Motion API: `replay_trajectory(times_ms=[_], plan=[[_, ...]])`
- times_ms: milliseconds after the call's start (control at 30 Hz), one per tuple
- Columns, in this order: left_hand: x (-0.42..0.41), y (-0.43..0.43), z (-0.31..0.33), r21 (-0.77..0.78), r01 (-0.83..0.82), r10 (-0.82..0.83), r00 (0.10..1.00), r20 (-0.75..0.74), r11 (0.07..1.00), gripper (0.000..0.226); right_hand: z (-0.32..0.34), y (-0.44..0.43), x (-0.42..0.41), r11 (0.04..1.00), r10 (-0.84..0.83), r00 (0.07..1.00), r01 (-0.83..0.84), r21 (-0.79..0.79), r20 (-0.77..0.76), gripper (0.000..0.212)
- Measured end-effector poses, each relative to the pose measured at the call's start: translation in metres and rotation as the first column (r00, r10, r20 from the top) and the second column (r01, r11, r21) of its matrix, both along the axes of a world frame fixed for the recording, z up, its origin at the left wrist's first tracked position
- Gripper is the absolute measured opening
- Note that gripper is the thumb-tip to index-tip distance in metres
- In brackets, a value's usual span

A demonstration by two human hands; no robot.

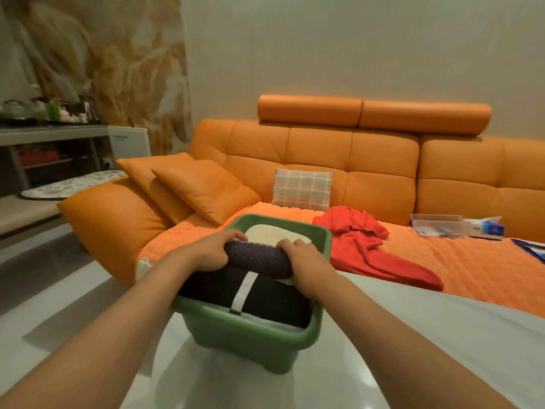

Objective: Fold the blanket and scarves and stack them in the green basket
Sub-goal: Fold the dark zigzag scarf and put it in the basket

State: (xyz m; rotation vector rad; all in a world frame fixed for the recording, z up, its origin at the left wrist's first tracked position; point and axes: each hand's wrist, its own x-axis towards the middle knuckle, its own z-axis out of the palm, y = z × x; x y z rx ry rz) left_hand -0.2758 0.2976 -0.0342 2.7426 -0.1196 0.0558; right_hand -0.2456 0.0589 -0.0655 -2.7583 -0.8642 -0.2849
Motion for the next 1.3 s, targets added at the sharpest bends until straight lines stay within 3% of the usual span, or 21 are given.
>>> replay_trajectory(times_ms=[133, 200, 300, 333, 400, 433, 500, 633, 833, 933, 1033, 1300], plan=[[-0.002, -0.002, -0.009, 0.188, -0.021, 0.001, 0.995, 0.104, 0.982, 0.076, 0.005, 0.0, -0.004, 0.998, -0.043, 0.99, 0.038, -0.04, -0.135, 0.064], [-0.004, -0.002, -0.01, 0.25, -0.036, 0.035, 0.999, 0.009, 0.968, 0.081, 0.013, -0.004, -0.007, 0.993, -0.038, 0.973, 0.012, -0.115, -0.229, 0.076], [-0.009, -0.006, 0.001, 0.223, -0.025, 0.054, 0.99, -0.127, 0.975, 0.071, 0.027, -0.009, -0.016, 0.978, -0.062, 0.949, -0.005, -0.21, -0.31, 0.082], [-0.011, -0.012, 0.007, 0.242, -0.034, 0.061, 0.993, -0.106, 0.97, 0.064, 0.029, -0.01, -0.02, 0.978, -0.081, 0.939, 0.01, -0.207, -0.335, 0.079], [-0.013, -0.031, 0.014, 0.294, -0.075, 0.053, 0.995, 0.082, 0.953, 0.054, 0.027, -0.009, -0.028, 0.981, -0.1, 0.935, 0.035, -0.193, -0.339, 0.073], [-0.014, -0.042, 0.013, 0.258, -0.076, 0.032, 0.985, 0.171, 0.963, 0.053, 0.024, -0.008, -0.034, 0.981, -0.097, 0.945, 0.038, -0.191, -0.311, 0.072], [-0.017, -0.059, 0.002, 0.186, -0.031, -0.008, 0.978, 0.21, 0.982, 0.047, 0.017, -0.009, -0.041, 0.983, -0.069, 0.967, 0.024, -0.18, -0.244, 0.07], [-0.017, -0.059, -0.028, 0.302, -0.073, 0.063, 0.997, 0.043, 0.95, 0.051, 0.015, -0.011, -0.047, 0.98, -0.05, 0.974, 0.005, -0.198, -0.221, 0.068], [-0.021, -0.052, -0.029, 0.088, -0.15, 0.155, 0.987, -0.05, 0.985, 0.055, 0.02, -0.002, -0.045, 0.948, -0.119, 0.958, 0.031, -0.317, -0.26, 0.066], [-0.017, -0.05, -0.024, 0.18, -0.131, 0.146, 0.987, -0.073, 0.975, 0.057, 0.029, 0.012, -0.035, 0.966, -0.161, 0.946, 0.093, -0.24, -0.282, 0.056], [-0.021, -0.051, -0.028, 0.231, -0.179, 0.191, 0.981, -0.03, 0.956, 0.059, 0.023, 0.026, -0.031, 0.979, -0.16, 0.909, 0.098, -0.177, -0.384, 0.062], [-0.007, -0.045, -0.039, 0.206, -0.102, 0.148, 0.964, -0.221, 0.973, 0.062, -0.001, 0.031, -0.029, 0.957, -0.212, 0.854, 0.083, -0.278, -0.475, 0.069]])
